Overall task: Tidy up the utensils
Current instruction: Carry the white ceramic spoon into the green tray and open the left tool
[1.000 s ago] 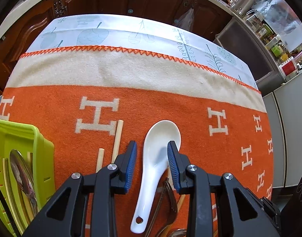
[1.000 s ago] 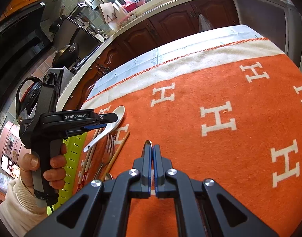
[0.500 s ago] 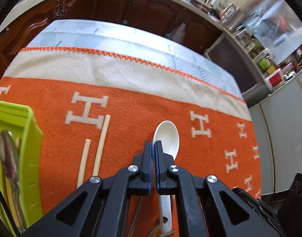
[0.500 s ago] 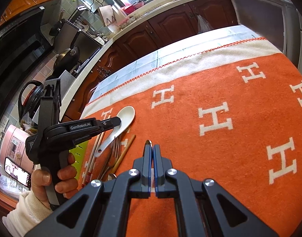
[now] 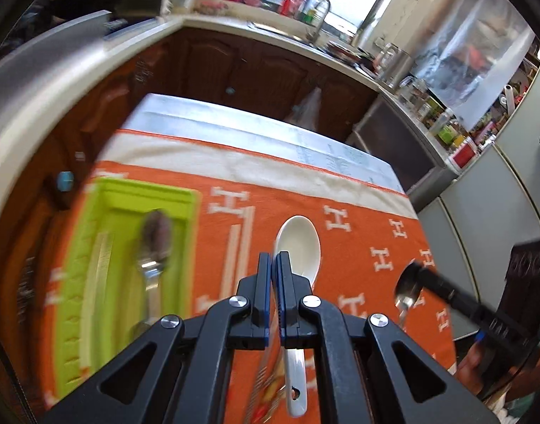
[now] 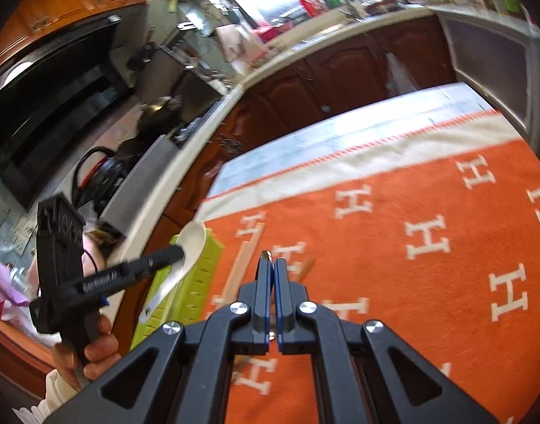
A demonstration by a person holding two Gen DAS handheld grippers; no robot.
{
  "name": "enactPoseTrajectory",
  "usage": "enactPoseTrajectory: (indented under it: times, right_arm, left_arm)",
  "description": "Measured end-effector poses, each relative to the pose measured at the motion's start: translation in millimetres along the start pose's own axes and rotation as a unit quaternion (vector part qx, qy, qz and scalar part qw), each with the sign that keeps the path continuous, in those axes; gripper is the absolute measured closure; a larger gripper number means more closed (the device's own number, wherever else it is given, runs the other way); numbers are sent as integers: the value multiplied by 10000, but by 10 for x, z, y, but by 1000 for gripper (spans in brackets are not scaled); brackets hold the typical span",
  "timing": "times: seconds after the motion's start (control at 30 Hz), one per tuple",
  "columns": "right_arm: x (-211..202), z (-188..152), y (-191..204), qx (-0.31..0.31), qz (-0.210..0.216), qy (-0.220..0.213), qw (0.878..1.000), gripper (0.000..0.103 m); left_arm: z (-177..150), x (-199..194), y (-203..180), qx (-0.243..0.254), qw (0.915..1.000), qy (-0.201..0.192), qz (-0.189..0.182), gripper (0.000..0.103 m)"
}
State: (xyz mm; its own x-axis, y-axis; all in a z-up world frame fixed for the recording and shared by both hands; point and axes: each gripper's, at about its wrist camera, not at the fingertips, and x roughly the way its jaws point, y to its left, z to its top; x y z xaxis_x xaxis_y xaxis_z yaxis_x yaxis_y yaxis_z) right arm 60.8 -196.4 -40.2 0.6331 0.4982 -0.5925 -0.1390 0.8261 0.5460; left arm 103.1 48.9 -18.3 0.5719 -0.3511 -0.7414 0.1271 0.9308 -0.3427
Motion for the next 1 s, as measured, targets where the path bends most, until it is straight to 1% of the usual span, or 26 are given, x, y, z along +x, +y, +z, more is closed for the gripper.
enactPoseTrajectory:
  times: [0.1, 0.17, 0.27, 0.4, 0.6, 0.73, 0.9, 1.0]
  right_arm:
    - [48, 30, 292, -224, 159, 30, 9996, 101]
    - [115, 45, 453, -363, 228, 81, 9990, 101]
    - [262, 58, 719, -576, 336, 197, 9976, 101]
    - [452, 20, 1012, -866, 384, 335, 9949, 101]
    - [775, -41, 1319, -1247, 284, 553, 9903, 101]
    - [1002, -89, 1409, -1433, 125, 712, 9870, 101]
    - [1284, -160, 1467, -1612, -53, 925, 9826, 101]
    - [1441, -184, 1506, -1765, -227, 969, 9793, 101]
  left_arm:
    - [-101, -314, 248, -108, 9992, -220, 308, 102]
    - [-164, -465, 444, -207, 9974, -305, 617, 102]
    - [-258, -630, 764, -511, 9943, -406, 845, 102]
    - [-365, -680, 1048, -832, 9917, -434, 884, 102]
    - [-501, -638, 1261, -970, 9896, -458, 958, 102]
    - [-573, -525, 1316, -1128, 9895, -356, 831, 102]
    - [-660, -363, 1272, -1165, 9900, -201, 771, 102]
    - [-709, -266, 1245, -1168, 9903, -90, 743, 102]
